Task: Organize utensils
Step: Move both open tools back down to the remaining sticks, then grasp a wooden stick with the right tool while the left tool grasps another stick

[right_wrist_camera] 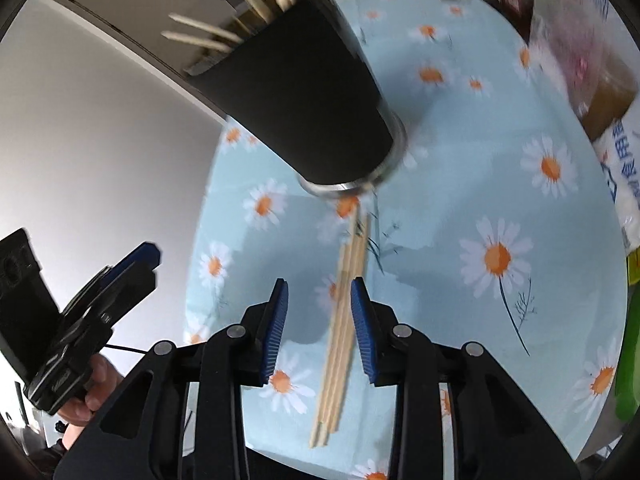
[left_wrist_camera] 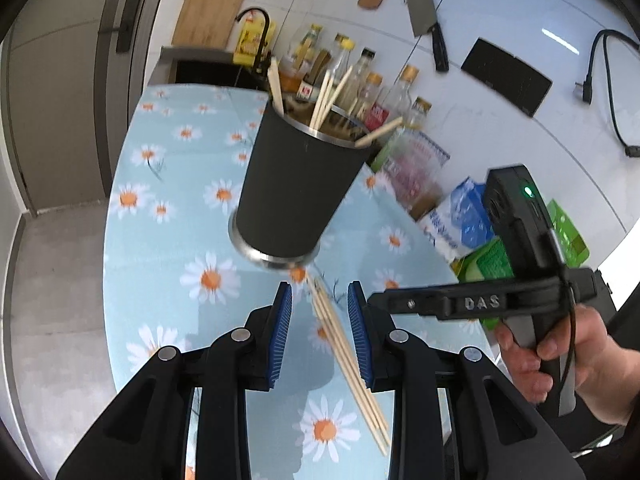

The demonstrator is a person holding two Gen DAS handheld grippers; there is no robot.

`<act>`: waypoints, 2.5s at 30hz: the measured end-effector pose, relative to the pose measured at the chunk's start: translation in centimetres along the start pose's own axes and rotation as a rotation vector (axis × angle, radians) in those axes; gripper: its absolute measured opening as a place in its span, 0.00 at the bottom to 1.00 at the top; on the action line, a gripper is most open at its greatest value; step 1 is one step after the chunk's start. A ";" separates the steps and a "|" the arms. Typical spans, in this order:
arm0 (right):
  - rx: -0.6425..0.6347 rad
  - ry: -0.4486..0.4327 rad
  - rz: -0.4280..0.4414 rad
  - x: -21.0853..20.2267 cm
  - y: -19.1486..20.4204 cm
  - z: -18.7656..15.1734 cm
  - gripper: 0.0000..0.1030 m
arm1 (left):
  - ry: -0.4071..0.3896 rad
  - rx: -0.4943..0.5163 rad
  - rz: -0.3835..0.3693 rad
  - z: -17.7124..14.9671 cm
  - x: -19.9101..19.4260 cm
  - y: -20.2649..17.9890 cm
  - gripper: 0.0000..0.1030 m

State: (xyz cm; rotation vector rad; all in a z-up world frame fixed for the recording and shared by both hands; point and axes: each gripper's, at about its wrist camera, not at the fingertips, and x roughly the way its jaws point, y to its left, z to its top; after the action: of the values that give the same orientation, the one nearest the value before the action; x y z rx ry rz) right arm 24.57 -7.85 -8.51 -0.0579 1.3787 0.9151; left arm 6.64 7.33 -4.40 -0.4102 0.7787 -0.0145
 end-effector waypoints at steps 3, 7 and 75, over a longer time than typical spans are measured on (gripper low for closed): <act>0.021 0.066 -0.022 1.3 -0.5 -0.1 0.25 | 0.039 -0.020 -0.008 -1.0 0.8 0.2 0.27; 0.012 0.156 -0.076 3.4 -0.2 0.1 0.20 | 0.095 -0.038 -0.014 -2.9 2.0 0.3 0.27; -0.107 -0.083 0.195 -4.9 -2.7 2.4 0.05 | 0.360 -0.142 0.177 -2.6 9.9 -2.0 0.27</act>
State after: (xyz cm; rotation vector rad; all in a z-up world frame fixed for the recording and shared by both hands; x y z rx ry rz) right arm 28.47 -10.92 -4.98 0.0336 1.2730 1.1417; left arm 12.15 2.99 -12.05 -0.4788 1.1741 0.1368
